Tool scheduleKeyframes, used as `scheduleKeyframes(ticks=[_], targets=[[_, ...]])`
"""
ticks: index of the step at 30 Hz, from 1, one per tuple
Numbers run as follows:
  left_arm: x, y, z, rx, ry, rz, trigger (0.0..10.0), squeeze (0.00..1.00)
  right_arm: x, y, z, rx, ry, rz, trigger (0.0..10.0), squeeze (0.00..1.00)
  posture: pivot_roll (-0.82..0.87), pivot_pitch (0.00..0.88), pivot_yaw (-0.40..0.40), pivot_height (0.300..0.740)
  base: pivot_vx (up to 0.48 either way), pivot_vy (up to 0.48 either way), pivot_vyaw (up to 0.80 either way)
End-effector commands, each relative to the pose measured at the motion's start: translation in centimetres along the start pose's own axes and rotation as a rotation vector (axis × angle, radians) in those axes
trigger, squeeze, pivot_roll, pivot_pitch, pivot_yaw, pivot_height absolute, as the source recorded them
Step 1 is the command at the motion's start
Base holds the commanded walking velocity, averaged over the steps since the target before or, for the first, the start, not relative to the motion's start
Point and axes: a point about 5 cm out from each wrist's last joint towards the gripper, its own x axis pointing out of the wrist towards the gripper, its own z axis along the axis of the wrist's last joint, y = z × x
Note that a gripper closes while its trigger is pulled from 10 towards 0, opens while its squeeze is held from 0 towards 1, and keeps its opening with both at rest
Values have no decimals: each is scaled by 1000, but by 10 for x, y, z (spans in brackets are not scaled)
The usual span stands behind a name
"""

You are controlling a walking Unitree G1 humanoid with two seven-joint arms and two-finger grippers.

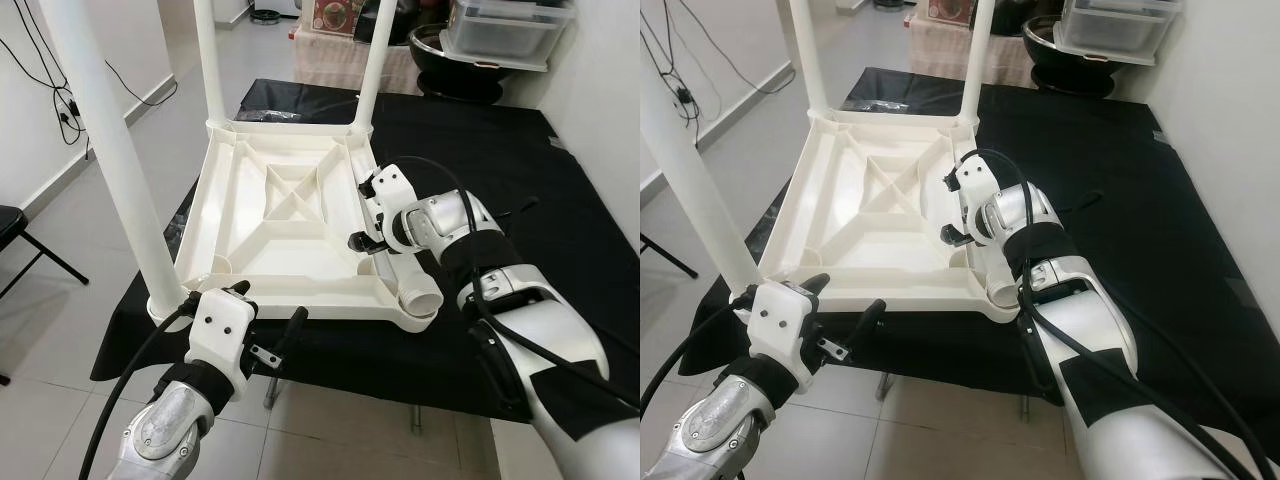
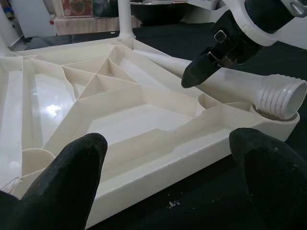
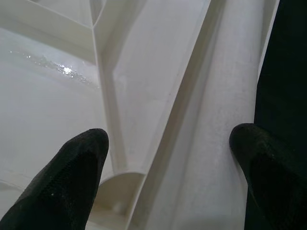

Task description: Building children table

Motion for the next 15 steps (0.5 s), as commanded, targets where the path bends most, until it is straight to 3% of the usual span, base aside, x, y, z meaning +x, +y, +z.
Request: scheduleKeyframes(ticks=[1,15], targets=[[0,-4,1,-13,1,-7,10000,0,3,-10,-14,27,64,-34,10000,0,-27,128,-121,740,0,0,0],[-1,-5,1,-18,3,-6,10000,0,-6,-36,-10,38,31,-119,10000,0,-30,124,-123,740,0,0,0]])
